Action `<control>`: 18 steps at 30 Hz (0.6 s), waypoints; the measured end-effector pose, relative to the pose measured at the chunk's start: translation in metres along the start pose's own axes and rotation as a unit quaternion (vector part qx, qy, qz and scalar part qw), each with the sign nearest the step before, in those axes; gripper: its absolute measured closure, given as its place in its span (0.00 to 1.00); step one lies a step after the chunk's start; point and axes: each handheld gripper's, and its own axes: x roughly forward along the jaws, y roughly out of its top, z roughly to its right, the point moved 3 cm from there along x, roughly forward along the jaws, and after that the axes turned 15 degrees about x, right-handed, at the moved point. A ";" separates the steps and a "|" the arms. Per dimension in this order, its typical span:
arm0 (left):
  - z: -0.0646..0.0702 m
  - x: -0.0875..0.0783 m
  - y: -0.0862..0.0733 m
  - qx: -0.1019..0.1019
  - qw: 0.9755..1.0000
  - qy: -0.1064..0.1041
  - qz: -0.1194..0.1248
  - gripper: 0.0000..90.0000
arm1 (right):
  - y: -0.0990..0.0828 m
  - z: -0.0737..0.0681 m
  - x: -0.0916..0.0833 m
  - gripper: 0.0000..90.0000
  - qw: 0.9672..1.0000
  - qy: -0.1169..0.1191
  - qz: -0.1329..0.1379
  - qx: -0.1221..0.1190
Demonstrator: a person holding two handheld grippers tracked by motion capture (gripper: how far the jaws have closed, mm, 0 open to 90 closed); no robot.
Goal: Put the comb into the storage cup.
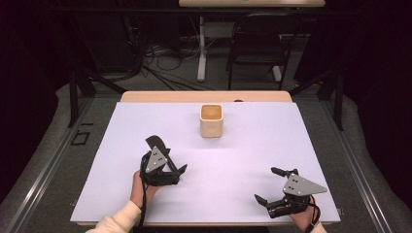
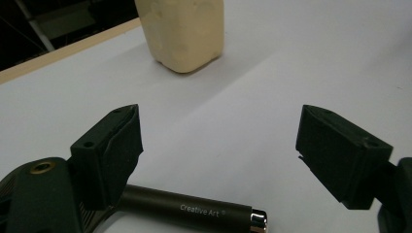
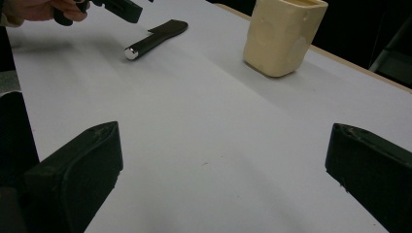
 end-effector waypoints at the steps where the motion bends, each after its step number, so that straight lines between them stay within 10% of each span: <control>1: 0.001 0.001 0.000 0.000 1.000 -0.003 -0.001 0.25 | 0.000 0.000 0.000 0.00 1.000 -0.001 0.000 0.000; 18: 0.006 0.012 -0.007 -0.015 0.998 -0.047 -0.032 0.95 | 0.000 -0.001 0.001 0.00 1.000 0.005 -0.002 0.000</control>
